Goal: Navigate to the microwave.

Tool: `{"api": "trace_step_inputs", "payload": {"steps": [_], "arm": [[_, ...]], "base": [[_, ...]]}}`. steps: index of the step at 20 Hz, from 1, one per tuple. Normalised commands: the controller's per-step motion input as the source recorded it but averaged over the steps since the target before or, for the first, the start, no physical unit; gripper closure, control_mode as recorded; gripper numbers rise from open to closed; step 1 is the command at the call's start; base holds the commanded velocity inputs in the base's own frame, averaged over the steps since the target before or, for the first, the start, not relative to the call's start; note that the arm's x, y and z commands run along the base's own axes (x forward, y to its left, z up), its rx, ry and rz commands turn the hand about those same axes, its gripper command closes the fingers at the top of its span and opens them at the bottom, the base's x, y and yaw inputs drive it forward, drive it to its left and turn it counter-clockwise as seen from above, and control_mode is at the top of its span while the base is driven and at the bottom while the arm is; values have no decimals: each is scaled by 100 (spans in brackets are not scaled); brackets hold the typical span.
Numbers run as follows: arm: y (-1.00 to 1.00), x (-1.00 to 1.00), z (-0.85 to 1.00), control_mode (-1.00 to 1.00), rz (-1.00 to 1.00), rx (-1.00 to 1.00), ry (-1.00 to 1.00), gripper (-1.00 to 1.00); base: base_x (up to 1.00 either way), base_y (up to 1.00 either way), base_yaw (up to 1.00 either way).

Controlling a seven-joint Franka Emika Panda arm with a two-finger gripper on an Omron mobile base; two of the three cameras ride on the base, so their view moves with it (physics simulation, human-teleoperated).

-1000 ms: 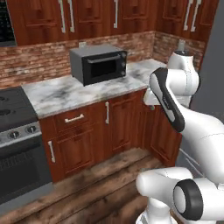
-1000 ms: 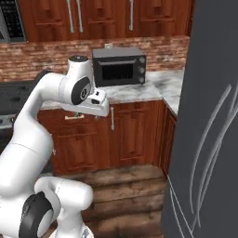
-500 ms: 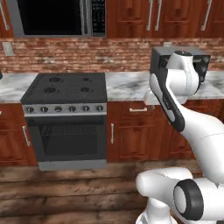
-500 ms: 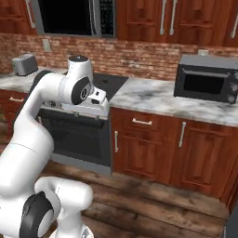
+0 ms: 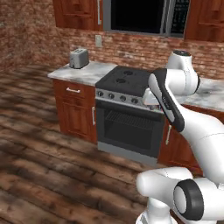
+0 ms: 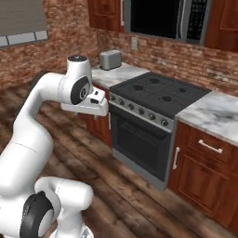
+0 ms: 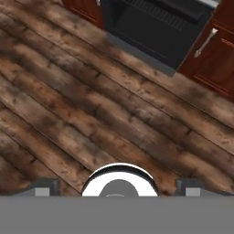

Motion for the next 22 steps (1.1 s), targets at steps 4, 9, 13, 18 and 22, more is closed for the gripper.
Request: {"api": "trace_step_inputs", "payload": {"steps": [4,9,13,18,22], "arm": [[0,0,0,100,0,0,0,-100],[0,0,0,100,0,0,0,-100],[0,0,0,100,0,0,0,-100],[0,0,0,100,0,0,0,-100],[0,0,0,100,0,0,0,-100]], "base": [[82,-4,49],[100,-13,5],[100,-2,-13],[100,6,-31],[87,24,-38]]}}
